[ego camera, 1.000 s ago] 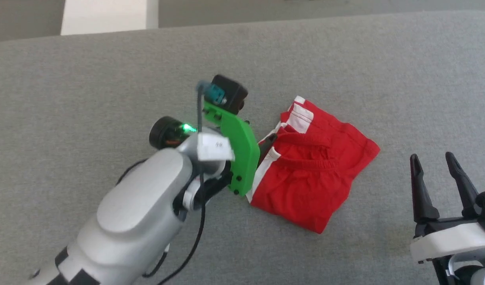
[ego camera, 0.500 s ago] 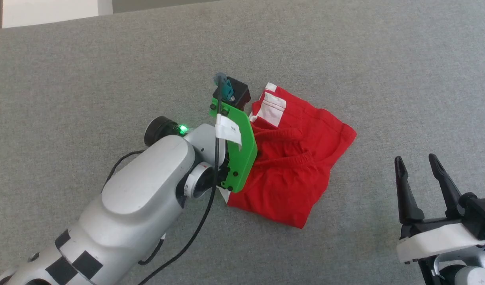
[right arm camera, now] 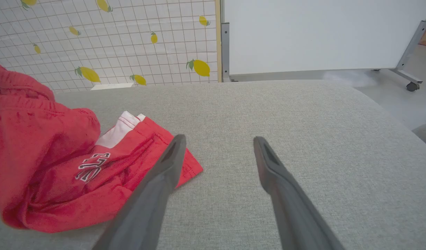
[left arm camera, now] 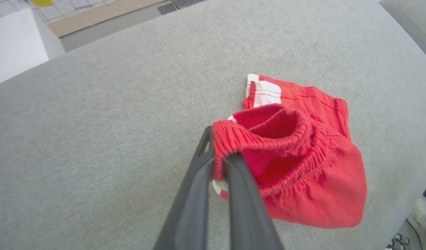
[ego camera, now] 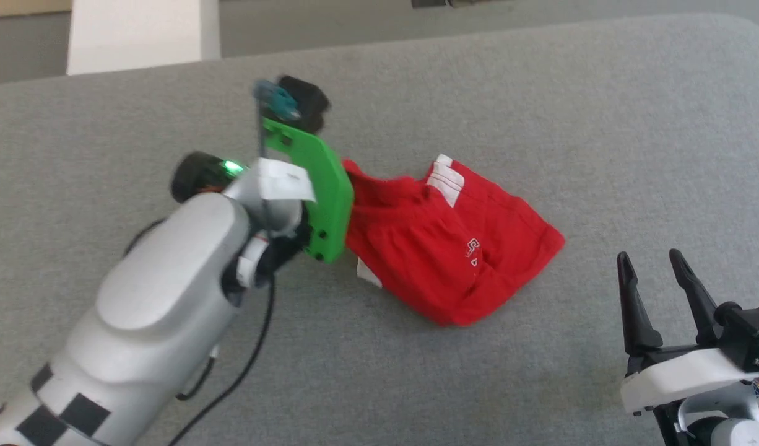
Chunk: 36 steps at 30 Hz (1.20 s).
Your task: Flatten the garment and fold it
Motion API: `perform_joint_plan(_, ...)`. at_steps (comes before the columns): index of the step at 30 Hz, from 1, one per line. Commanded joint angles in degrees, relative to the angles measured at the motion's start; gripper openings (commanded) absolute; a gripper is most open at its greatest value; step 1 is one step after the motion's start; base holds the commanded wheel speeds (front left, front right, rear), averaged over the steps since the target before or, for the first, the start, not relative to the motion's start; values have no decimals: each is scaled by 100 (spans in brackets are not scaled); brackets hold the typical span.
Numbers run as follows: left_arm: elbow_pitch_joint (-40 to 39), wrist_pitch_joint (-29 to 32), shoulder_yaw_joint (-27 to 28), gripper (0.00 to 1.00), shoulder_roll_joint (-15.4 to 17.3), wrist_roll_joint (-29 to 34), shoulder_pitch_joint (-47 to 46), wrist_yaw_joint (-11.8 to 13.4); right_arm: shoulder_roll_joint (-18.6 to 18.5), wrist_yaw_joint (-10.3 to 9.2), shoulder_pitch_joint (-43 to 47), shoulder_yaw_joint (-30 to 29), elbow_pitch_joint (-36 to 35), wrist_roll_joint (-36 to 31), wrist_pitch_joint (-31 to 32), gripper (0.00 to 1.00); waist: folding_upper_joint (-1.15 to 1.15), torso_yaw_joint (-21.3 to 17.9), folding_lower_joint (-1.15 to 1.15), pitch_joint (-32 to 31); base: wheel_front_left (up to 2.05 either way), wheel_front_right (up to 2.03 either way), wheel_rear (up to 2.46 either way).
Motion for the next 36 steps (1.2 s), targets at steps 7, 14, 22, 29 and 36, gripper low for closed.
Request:
perform_joint_plan(7, -210, -870, 784, 0, 544, 487, -481, 361, 19, -8, 13, 60, -14, 24, 152, 100, 0, 406, 0, -623, 0, 0, 0)
perform_joint_plan(14, -489, -1474, 1043, 0, 528, 805, -963, 470, 19, -8, 24, 73, 52, 133, 140, 100, 0, 360, 0, -705, 0, 0, 0)
perform_joint_plan(22, -383, -1286, -111, 0, -371, 838, -209, 384, 19, -8, -96, 136, 128, 263, 57, 100, 0, 192, 0, -510, 0, 0, 0)
perform_joint_plan(29, -89, -1475, -1181, 0, -1137, 926, 565, 96, 19, -8, -284, 153, 176, 330, 4, 100, 0, 1, 0, -236, 0, 0, 0)
perform_joint_plan(36, 333, -1925, -1504, 100, -1629, 999, 689, -101, 19, -8, -393, 226, 300, 406, -85, 100, 0, -90, 0, -81, 0, 0, 0)
